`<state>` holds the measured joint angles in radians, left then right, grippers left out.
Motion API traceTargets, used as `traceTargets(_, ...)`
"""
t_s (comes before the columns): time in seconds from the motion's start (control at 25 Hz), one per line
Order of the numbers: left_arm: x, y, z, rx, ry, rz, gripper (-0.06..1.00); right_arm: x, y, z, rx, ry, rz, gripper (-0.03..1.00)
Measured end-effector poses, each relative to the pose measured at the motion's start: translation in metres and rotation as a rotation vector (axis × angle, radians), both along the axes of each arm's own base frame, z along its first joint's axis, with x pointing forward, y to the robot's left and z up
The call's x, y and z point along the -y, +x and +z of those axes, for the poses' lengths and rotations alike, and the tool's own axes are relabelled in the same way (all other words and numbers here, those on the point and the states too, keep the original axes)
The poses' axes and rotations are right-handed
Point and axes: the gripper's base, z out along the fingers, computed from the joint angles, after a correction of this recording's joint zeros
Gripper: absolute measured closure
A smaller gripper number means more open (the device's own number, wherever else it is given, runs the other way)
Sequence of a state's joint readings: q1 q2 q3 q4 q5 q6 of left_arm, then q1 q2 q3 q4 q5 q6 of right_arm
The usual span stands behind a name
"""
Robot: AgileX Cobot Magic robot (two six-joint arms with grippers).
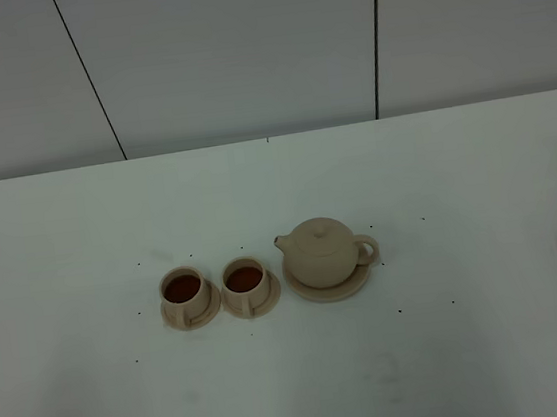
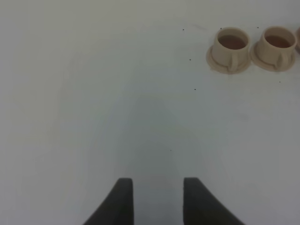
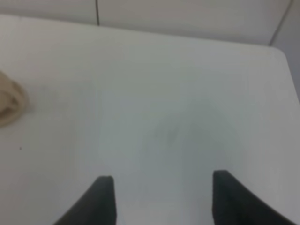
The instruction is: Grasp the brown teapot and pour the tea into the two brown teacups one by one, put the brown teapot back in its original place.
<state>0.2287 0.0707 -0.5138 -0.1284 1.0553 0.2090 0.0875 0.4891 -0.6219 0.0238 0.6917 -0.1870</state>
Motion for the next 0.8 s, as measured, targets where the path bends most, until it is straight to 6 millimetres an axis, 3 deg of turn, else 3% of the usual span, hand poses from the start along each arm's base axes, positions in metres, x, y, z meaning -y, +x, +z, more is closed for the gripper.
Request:
traceTargets(0.48,0.000,0.000,0.000,0.000,0.000,0.000,0.62,0.005,-0.051,-0.006,-0.034,0.062,-0.039,0.52)
traceTargets(0.8,0.000,0.000,0.000,0.000,0.000,0.000,0.62,0.009,-0.086,-0.023,-0.046,0.138,-0.092,0.52)
